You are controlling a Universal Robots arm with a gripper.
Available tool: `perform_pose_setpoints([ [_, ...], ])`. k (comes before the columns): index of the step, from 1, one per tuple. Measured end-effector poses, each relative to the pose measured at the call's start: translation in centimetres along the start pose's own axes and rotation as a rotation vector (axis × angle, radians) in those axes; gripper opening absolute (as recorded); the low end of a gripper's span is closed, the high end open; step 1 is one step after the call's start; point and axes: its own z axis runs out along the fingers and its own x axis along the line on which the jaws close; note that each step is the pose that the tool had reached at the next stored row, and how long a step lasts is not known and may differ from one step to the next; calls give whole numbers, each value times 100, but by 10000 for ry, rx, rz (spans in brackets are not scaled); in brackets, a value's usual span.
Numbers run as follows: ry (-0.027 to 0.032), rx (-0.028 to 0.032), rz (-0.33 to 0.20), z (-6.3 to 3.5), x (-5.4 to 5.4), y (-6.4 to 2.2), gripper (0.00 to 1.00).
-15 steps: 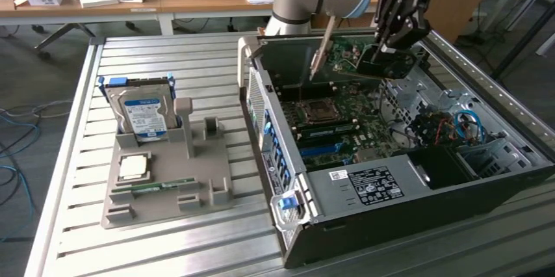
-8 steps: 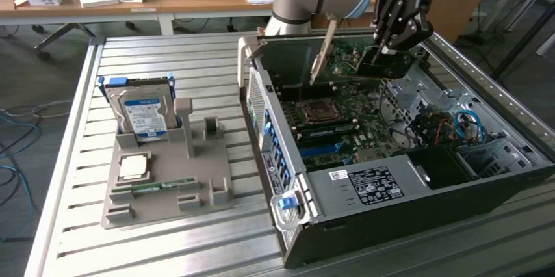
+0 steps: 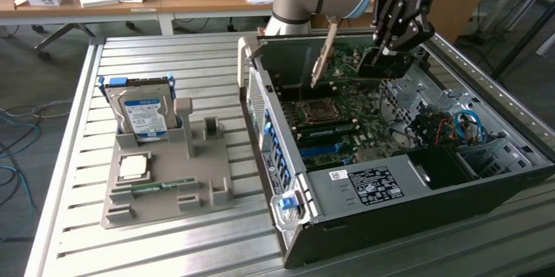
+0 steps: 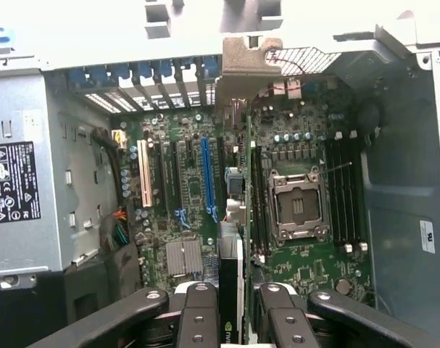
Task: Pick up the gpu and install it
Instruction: 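Insert the gpu into the slot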
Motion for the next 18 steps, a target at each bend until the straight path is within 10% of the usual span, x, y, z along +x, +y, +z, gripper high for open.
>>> perform_pose_setpoints([
  [10, -78, 417, -339, 29, 2, 16, 26],
  [18, -80, 453, -373, 50, 7, 47, 26],
])
